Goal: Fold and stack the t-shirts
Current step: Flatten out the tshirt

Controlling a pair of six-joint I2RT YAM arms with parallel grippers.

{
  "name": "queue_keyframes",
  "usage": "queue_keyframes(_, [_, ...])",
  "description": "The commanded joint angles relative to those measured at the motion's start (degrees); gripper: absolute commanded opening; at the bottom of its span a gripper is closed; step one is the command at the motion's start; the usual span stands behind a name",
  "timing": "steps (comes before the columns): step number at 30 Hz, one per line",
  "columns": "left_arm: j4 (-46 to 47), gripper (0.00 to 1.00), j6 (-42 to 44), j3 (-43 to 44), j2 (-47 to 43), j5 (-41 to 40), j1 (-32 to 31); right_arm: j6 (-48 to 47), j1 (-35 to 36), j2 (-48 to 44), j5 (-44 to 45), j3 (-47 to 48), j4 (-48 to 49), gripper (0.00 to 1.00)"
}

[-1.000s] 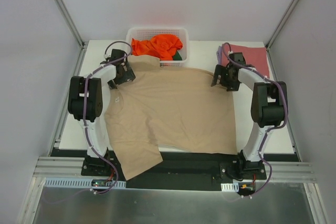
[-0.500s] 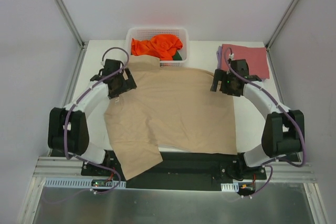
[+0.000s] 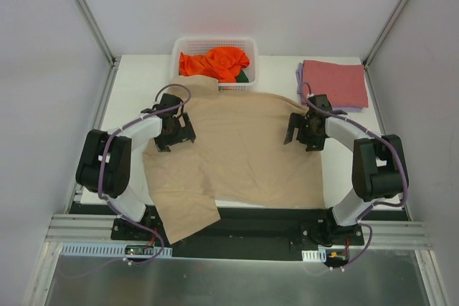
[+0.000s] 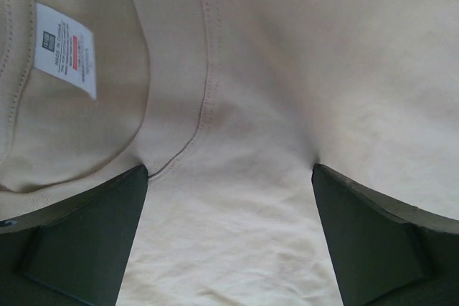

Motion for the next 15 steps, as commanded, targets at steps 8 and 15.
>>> queue_keyframes(8, [-1.7, 0.99, 3.78, 14.41, 13.41, -4.83, 4.41, -0.68, -5.62, 9.22, -1.34, 9.72, 1.28, 0.96])
queue_keyframes(15, [-3.46, 0.99, 8.18, 19.61, 11.67, 0.08, 4.33, -1.65, -5.53, 6.34, -1.87, 11.31, 1.01, 0.96])
